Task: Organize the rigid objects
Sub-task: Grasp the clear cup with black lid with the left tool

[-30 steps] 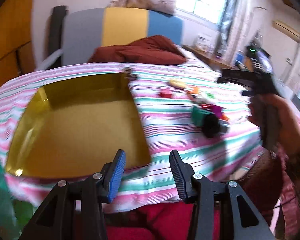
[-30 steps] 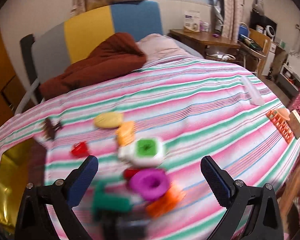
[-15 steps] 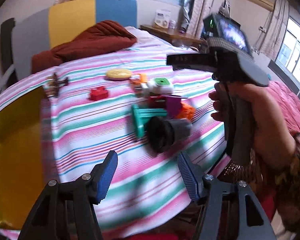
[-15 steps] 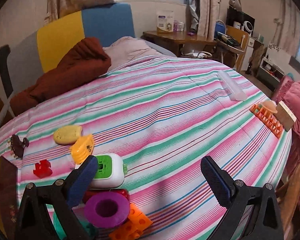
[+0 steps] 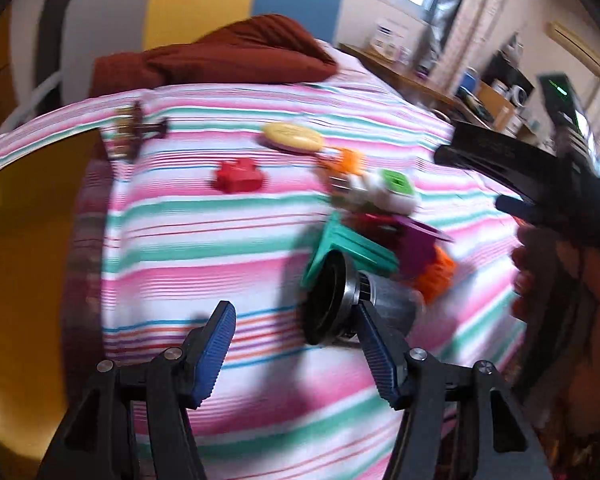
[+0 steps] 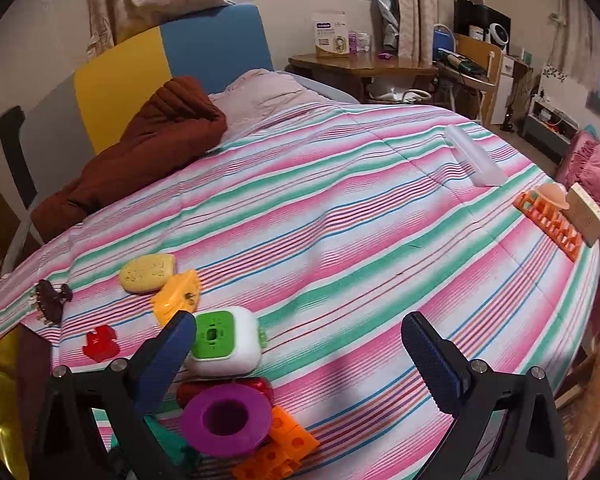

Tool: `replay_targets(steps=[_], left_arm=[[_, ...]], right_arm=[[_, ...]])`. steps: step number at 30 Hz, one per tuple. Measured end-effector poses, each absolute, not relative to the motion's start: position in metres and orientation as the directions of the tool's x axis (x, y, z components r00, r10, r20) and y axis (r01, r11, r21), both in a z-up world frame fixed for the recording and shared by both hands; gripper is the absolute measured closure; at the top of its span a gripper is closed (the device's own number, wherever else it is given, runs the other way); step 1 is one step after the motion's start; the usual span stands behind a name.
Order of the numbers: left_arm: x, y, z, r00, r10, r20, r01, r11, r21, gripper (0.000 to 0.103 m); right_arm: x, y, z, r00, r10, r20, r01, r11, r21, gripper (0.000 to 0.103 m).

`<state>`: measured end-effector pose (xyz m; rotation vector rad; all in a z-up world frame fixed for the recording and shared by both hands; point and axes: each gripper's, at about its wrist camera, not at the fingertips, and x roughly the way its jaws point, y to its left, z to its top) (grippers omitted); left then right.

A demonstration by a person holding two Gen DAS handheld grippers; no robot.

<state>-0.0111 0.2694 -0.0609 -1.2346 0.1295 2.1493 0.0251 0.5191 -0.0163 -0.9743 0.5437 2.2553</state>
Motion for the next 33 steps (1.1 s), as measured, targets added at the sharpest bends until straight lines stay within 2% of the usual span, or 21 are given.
replay_targets(steps=[3,5,7,10,15,22,25,28,33], left_arm=[[-0.018,0.259,-0.058,-0.417,0.427,-0.802,-0.521,-0.836,-0.174,0.04],[-0.022,0.256,-0.056,-0.468,0.35,-0.811,-0.482,-0.871,-0.097,0.04],[-0.025,0.251,-0.056,-0.488,0.301,-0.819,-0.444,-0.894,-0.064,0.042],[-0.02,0.238,-0.051,-0.502,0.358,-0.787,-0.43,-0.893,-0.132,0.042],[0.013,0.238,-0.041,-0.478,0.502,-0.72,-0.526,-0.821,-0.223,0.042],[0.04,0.276,-0.067,-0.357,0.512,-0.781,-0.624,-0.753,-0.209,0.042],[0.035,0.289,-0.081,-0.35,0.473,-0.809,-0.64,-0.751,-0.163,0.042],[0.033,0.288,-0.089,-0.366,0.45,-0.815,-0.63,-0.764,-0.139,0.06],[0.027,0.269,-0.084,-0.351,0.494,-0.795,-0.601,-0.77,-0.213,0.06]], right_arm=[[0.023,0.512,-0.012,-0.615,0.288,-0.734,-0.603,-0.771,0.203,0.0],[0.019,0.503,-0.008,-0.681,0.19,-0.707,-0.514,-0.812,0.277,0.0],[0.013,0.491,-0.006,-0.706,0.133,-0.695,-0.445,-0.848,0.289,0.0],[0.007,0.474,-0.003,-0.718,0.128,-0.684,-0.388,-0.889,0.242,0.0],[0.005,0.465,-0.001,-0.711,0.172,-0.682,-0.384,-0.907,0.171,0.0],[0.011,0.484,-0.007,-0.706,0.127,-0.696,-0.42,-0.867,0.268,0.0],[0.01,0.484,-0.008,-0.713,0.105,-0.693,-0.408,-0.866,0.289,0.0],[0.009,0.478,-0.008,-0.715,0.098,-0.692,-0.389,-0.878,0.278,0.0],[0.004,0.466,-0.007,-0.71,0.101,-0.697,-0.356,-0.905,0.232,0.0]])
